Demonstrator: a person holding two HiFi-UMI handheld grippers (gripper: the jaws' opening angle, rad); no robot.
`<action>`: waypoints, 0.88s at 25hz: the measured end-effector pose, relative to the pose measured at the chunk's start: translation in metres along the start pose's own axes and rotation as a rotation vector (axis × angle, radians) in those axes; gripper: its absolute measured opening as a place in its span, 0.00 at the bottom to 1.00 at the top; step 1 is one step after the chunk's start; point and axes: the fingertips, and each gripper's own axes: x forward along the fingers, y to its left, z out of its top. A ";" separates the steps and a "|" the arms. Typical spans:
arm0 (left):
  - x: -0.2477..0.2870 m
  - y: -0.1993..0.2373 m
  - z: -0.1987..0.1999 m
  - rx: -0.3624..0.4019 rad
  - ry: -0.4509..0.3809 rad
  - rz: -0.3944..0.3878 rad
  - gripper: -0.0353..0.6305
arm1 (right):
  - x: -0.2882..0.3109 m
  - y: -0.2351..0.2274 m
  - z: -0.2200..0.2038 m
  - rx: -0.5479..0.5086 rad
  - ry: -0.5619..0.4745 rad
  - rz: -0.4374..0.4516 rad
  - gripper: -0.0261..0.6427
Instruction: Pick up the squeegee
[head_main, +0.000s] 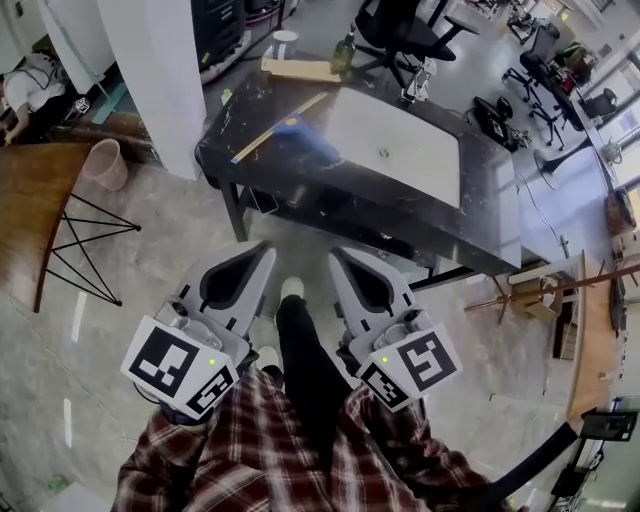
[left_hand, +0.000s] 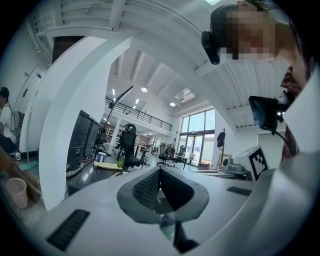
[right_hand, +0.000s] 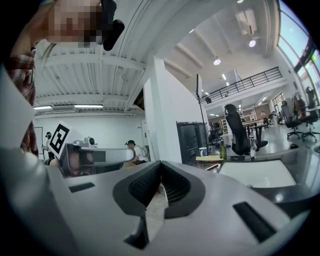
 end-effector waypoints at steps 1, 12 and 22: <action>0.007 0.009 0.001 -0.001 -0.001 0.004 0.07 | 0.009 -0.008 0.001 0.002 0.002 -0.001 0.06; 0.124 0.101 0.036 0.031 -0.027 0.055 0.07 | 0.119 -0.113 0.036 -0.010 -0.024 0.045 0.06; 0.207 0.148 0.060 0.062 -0.034 0.094 0.07 | 0.176 -0.193 0.060 -0.010 -0.037 0.076 0.06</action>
